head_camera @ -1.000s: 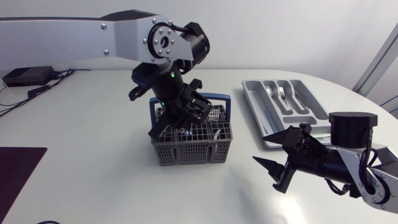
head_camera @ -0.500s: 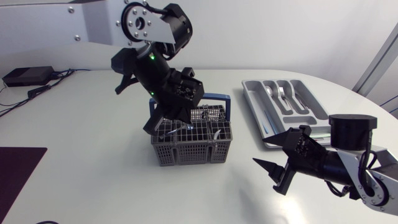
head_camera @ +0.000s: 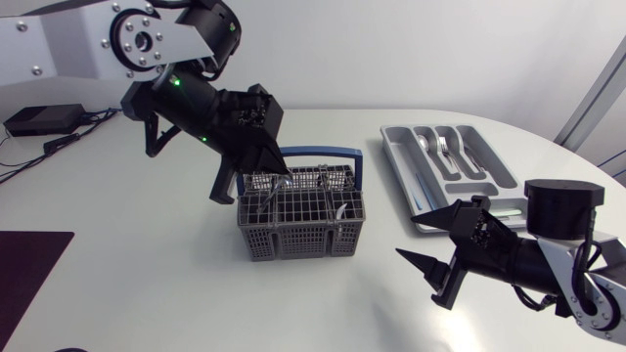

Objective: Unload the cutlery basket into the drawer organizer.

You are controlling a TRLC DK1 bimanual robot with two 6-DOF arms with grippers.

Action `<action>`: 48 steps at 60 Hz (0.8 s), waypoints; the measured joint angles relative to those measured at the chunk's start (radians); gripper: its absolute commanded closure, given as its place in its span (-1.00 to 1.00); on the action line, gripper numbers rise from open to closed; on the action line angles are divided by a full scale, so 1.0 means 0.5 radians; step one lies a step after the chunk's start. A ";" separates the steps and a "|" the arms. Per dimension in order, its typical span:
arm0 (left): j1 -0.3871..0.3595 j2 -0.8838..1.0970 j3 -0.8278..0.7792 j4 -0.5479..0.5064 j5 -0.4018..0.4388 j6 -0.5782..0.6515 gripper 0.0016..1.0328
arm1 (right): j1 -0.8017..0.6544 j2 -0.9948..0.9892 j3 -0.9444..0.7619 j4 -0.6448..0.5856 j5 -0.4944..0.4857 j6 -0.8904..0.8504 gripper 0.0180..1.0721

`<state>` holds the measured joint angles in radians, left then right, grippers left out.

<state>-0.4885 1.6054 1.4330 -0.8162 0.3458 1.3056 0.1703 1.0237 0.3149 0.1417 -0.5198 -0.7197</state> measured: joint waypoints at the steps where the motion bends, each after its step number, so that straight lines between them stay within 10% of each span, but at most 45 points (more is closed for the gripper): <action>1: 0.008 -0.009 -0.014 0.016 0.011 -0.011 0.85 | 0.005 -0.005 0.000 -0.001 -0.014 0.015 -0.49; 48: 0.225 -0.303 -0.375 0.436 0.311 -0.508 0.85 | 0.440 0.060 0.310 -0.217 -0.110 0.546 -0.49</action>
<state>-0.3759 1.4540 1.2453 -0.5980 0.5014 1.0515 0.3904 1.0534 0.4698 0.0334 -0.5747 -0.4465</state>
